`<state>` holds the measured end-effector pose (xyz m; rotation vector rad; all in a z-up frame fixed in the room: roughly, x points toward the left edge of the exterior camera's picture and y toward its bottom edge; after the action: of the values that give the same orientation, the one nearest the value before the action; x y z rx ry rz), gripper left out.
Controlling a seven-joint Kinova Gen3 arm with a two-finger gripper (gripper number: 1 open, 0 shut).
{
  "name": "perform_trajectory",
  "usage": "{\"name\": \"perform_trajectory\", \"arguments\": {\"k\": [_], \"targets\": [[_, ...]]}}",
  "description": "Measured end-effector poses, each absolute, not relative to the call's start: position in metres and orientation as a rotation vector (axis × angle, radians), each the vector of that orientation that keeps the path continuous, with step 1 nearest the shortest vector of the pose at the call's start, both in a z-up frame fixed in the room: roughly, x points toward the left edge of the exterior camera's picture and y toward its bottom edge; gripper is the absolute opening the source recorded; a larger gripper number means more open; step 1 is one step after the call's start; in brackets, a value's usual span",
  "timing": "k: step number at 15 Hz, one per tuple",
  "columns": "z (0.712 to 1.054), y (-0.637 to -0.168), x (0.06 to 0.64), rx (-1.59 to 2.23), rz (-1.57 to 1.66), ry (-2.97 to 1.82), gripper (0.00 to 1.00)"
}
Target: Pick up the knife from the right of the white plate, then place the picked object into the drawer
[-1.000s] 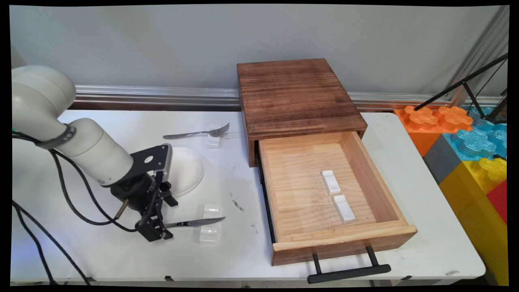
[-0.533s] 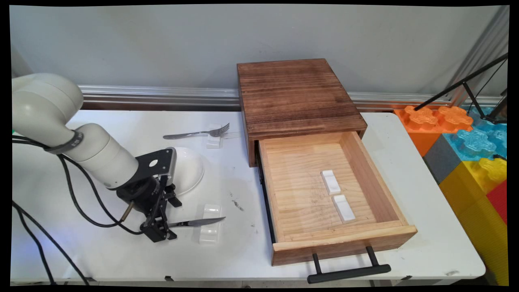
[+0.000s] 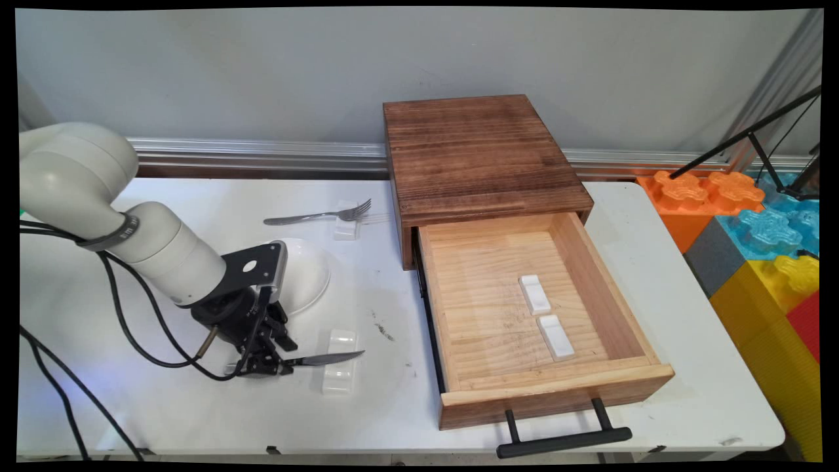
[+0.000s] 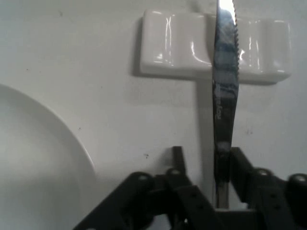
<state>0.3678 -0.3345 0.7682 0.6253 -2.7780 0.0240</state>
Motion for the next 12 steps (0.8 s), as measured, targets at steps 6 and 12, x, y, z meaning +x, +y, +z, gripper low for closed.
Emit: {"name": "perform_trajectory", "arguments": {"k": [6, 12], "targets": [[0.770, -0.335, 0.370, 0.611, 0.024, -2.782, 0.00], [0.790, -0.338, 0.368, 0.621, 0.028, -2.768, 0.00]]}}
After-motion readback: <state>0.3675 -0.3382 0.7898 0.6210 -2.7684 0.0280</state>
